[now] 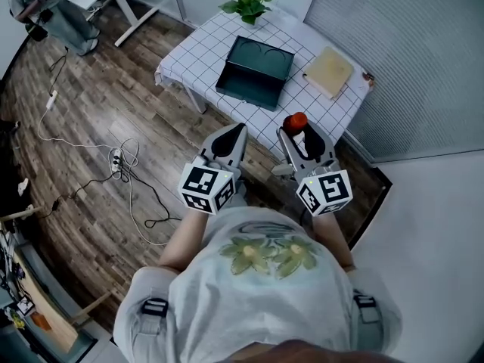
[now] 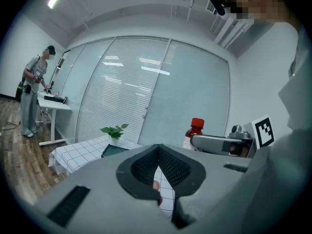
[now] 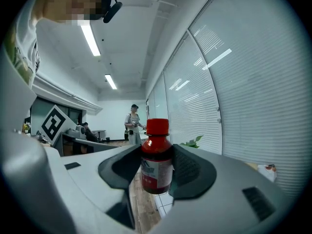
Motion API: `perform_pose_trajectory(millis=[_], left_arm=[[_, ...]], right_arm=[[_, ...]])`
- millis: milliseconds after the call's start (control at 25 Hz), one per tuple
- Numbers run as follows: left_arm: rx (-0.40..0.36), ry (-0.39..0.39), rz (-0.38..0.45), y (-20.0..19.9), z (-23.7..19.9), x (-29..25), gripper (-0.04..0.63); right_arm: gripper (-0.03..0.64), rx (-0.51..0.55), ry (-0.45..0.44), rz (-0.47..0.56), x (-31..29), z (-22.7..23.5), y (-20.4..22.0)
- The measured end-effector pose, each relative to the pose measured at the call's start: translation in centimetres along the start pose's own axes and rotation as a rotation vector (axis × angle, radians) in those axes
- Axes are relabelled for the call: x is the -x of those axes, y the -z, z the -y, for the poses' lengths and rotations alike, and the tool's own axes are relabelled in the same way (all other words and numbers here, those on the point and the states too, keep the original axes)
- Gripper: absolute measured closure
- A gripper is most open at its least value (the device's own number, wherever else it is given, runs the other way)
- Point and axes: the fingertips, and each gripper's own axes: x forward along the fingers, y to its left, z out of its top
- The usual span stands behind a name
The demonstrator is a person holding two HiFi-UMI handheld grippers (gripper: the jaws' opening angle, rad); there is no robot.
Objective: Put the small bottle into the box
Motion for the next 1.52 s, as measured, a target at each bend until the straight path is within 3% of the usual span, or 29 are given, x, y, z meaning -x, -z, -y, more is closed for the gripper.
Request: perform_pose_trajectory(millis=[1520], left_arm=[[-0.017,0.100,-0.047,-4.3,-13.6,-11.4,0.588]], right_arm=[[0.414,-0.017,0.137,-0.020,-15.1,6.7,0.3]])
